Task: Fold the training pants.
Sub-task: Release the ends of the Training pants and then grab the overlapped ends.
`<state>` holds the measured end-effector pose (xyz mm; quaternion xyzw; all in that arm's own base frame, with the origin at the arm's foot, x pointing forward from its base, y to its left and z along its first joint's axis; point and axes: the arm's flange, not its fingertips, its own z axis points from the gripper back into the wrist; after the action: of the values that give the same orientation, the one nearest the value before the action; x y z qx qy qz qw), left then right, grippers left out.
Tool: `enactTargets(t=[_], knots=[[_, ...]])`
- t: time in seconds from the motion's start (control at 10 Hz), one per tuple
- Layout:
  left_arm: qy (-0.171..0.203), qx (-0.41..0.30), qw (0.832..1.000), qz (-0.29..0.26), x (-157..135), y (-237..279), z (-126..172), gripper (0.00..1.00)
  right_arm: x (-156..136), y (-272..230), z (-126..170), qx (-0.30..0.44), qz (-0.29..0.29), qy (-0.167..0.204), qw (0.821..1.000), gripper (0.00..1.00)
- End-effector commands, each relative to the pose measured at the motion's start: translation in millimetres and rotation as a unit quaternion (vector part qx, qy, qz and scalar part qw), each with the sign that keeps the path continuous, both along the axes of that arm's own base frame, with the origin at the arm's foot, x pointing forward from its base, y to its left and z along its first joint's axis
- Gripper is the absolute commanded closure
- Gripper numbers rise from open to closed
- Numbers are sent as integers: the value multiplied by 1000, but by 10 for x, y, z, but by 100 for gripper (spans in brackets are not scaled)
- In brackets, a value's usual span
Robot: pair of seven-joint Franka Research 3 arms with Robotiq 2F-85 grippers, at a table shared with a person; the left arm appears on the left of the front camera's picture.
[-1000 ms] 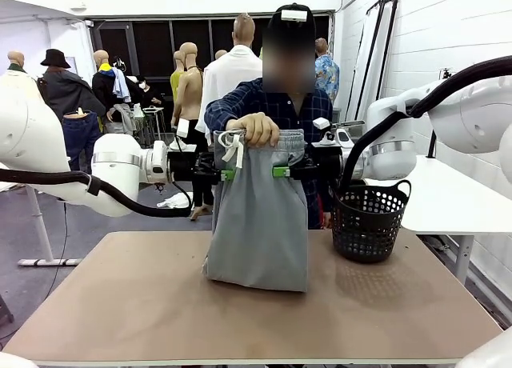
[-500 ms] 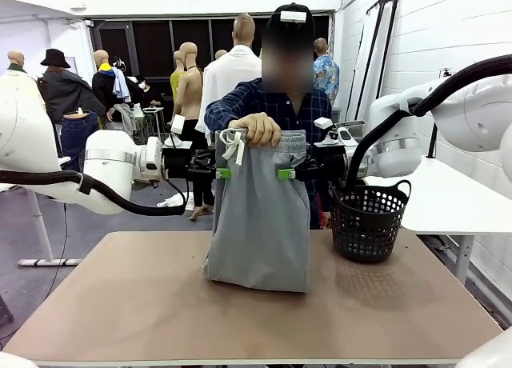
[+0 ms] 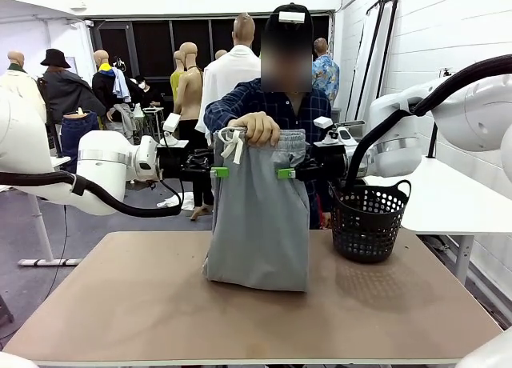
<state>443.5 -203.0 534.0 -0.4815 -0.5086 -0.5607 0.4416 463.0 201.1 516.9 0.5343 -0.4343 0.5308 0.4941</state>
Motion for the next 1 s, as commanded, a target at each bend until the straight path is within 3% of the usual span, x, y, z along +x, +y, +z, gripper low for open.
enactTargets(t=[0.0,0.4,0.9], knots=[[8,10,1000,-27,-27,39,46,0,-3,17,64,-12,17,-2,1000,0],[12,22,999,34,45,-223,-5,0,-15,120,97,0,3,-16,1000,0],[35,-13,999,19,153,-473,93,0,96,168,87,10,-24,-22,999,0]])
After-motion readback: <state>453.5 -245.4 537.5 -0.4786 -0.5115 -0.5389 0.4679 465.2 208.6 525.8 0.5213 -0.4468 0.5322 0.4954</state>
